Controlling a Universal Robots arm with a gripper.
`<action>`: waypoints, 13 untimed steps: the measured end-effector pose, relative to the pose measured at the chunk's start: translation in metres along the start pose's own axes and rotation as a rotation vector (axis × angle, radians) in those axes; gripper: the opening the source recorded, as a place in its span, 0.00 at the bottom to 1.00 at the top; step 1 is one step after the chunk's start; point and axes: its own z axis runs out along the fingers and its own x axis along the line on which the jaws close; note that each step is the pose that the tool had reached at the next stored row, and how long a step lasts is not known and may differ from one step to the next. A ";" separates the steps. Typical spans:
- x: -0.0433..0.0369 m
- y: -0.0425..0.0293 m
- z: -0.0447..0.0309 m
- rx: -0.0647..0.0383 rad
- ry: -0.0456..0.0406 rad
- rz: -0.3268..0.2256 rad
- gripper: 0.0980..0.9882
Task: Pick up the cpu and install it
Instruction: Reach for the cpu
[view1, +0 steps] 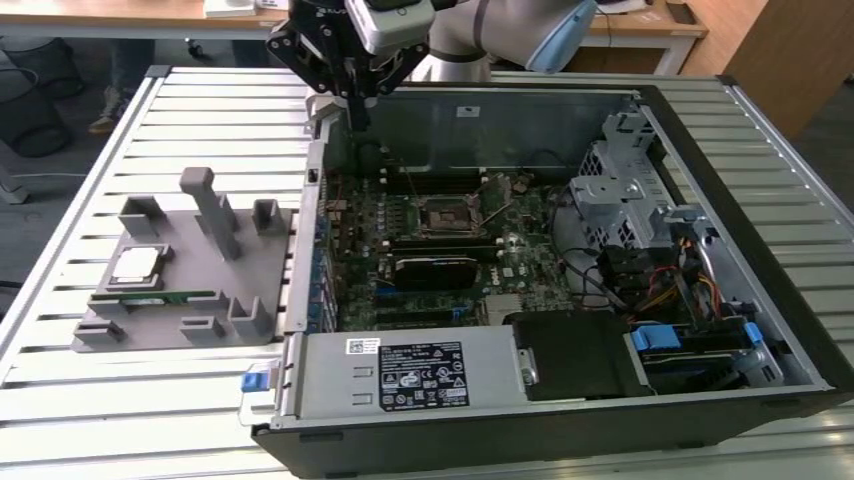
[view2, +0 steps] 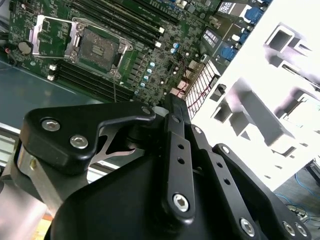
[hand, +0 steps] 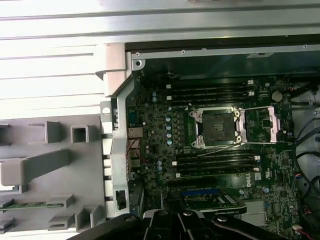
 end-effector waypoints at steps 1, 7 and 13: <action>0.0003 0.0000 0.0000 0.000 0.0000 0.000 0.01; 0.0021 -0.0002 0.0000 0.000 0.0000 0.000 0.01; 0.0037 -0.0003 0.0001 0.000 0.0000 0.000 0.01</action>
